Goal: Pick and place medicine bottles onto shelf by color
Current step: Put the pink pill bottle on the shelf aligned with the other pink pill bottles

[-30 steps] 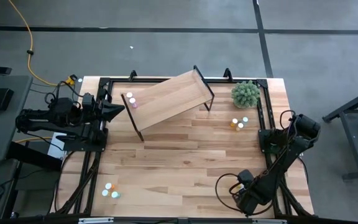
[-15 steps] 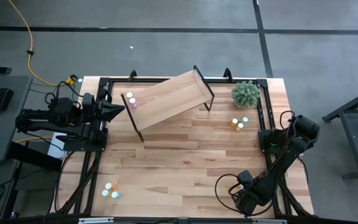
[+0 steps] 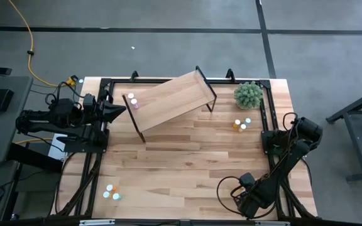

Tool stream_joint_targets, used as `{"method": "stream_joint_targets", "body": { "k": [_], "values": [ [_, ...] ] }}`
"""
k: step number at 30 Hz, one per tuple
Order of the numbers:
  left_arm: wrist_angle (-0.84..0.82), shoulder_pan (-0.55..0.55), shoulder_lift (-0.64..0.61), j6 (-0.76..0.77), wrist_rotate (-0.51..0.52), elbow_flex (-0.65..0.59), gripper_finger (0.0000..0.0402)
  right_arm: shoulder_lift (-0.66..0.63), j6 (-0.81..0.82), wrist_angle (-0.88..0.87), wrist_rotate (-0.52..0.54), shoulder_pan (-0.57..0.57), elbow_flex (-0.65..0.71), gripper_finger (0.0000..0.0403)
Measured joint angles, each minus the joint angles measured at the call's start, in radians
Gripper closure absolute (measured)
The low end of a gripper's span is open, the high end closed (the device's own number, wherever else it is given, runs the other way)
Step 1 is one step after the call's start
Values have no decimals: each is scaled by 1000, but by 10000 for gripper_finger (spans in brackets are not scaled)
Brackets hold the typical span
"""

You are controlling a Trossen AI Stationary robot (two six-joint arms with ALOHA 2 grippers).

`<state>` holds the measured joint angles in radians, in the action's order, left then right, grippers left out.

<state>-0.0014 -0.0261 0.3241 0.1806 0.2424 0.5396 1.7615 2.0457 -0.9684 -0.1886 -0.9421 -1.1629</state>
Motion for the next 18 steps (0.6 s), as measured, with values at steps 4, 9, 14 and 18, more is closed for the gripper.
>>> {"method": "stream_joint_targets", "body": {
  "k": [4, 9, 14, 18],
  "values": [
    [0, 0, 0, 0, 0, 0, 401, 0, 0, -5, 0, 0, 0, 267],
    [0, 0, 0, 0, 3, 0, 401, 0, 0, -2, -3, 0, 0, 300],
    [0, 0, 0, 0, 4, 0, 401, 0, -15, 7, -5, -1, -21, 295],
    [0, 0, 0, 0, 4, 0, 401, -23, -98, -5, -12, -12, -84, 287]
  ]
}}
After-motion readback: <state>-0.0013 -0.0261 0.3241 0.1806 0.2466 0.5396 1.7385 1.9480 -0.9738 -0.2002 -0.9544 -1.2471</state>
